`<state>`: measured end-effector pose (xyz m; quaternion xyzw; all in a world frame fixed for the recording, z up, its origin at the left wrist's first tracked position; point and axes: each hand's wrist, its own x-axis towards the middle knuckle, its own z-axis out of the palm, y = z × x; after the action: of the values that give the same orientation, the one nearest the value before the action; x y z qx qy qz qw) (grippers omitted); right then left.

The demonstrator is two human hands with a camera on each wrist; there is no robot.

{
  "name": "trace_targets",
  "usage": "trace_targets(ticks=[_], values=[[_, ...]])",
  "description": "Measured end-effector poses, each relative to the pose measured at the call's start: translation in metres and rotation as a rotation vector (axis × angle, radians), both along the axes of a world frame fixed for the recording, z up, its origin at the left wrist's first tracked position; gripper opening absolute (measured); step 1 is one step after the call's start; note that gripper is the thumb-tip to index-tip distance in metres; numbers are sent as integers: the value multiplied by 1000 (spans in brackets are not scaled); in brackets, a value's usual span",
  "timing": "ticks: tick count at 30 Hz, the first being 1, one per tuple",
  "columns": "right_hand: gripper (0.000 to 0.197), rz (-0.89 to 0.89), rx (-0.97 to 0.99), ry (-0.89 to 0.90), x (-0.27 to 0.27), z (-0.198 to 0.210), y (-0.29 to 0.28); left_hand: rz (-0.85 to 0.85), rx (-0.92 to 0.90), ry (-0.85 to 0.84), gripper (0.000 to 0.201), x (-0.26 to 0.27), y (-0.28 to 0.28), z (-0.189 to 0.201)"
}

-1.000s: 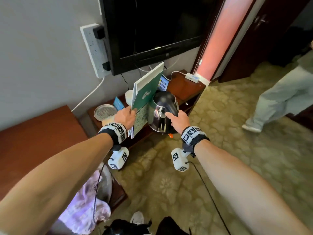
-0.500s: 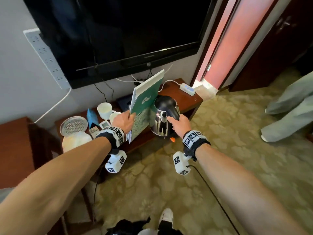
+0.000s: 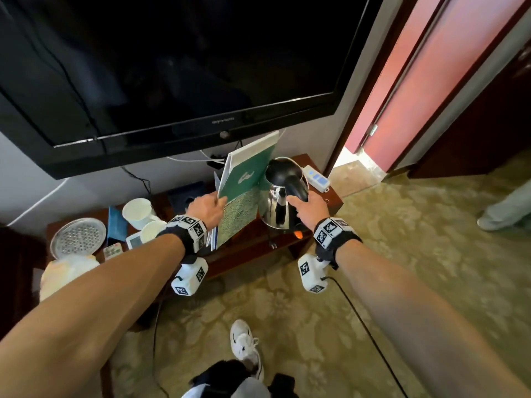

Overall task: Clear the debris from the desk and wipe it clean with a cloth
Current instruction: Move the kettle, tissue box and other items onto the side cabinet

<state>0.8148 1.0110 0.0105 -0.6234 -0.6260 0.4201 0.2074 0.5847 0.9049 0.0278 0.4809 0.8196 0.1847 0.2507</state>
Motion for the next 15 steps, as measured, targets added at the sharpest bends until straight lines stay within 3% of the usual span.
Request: trace_targets(ticks=[9, 15], values=[[32, 28, -80, -8, 2, -25, 95, -22, -108, 28, 43, 12, 73, -20], [37, 89, -131, -7, 16, -47, 134, 78, -142, -4, 43, 36, 95, -26]])
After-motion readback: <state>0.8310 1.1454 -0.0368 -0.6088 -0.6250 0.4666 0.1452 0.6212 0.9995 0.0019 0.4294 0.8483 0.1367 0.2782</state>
